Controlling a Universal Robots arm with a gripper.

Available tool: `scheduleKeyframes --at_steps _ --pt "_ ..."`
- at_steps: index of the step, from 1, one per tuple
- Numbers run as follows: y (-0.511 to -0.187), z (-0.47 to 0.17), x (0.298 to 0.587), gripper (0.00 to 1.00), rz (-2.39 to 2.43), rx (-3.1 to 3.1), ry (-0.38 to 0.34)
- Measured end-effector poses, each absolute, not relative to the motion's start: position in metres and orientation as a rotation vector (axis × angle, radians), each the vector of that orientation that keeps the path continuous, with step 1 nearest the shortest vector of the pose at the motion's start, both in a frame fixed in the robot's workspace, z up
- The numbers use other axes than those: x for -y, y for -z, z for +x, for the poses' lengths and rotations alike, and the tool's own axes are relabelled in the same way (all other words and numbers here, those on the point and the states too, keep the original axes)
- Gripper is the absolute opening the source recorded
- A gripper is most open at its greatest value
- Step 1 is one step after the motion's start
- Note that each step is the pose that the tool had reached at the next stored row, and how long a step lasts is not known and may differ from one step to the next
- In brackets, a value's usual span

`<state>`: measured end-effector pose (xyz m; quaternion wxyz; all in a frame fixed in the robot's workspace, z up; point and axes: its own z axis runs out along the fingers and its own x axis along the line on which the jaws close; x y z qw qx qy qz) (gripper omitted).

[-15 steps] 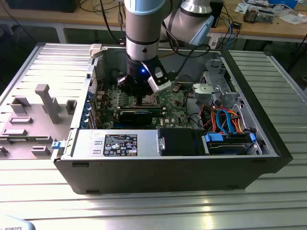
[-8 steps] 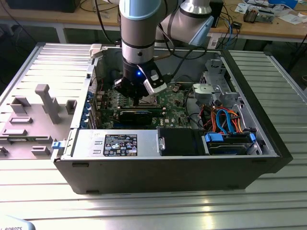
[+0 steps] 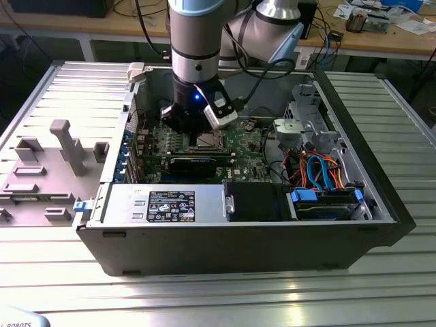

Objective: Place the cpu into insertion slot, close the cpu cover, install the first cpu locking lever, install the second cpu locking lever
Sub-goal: 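Install the second cpu locking lever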

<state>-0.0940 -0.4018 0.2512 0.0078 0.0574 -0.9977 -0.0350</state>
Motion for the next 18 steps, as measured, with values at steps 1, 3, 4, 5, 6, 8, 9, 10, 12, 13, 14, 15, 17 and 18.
scheduleKeyframes --at_steps 1,3,4,5,6,8,9,10,12,13,14,15,17,18 --pt "-0.252 -0.094 0.402 0.11 0.179 3.119 0.109" --pt "-0.255 -0.094 0.402 0.11 0.18 3.119 0.11" --pt "-0.255 -0.094 0.402 0.11 0.18 3.119 0.111" --pt "-0.255 -0.094 0.403 0.11 0.18 3.119 0.113" --pt "-0.255 -0.093 0.403 0.11 0.18 3.116 0.118" --pt "-0.254 -0.091 0.403 0.11 0.179 3.112 0.131" --pt "-0.253 -0.09 0.403 0.11 0.179 3.11 0.136" --pt "-0.253 -0.09 0.402 0.11 0.179 3.109 0.14" --pt "-0.25 -0.089 0.401 0.11 0.179 3.107 0.148" --pt "-0.25 -0.089 0.401 0.11 0.179 3.106 0.149" --pt "-0.248 -0.089 0.401 0.11 0.178 3.104 0.15" --pt "-0.247 -0.089 0.401 0.11 0.178 3.103 0.15" --pt "-0.239 -0.089 0.399 0.11 0.178 3.102 0.15" --pt "-0.233 -0.091 0.398 0.11 0.178 3.103 0.151"
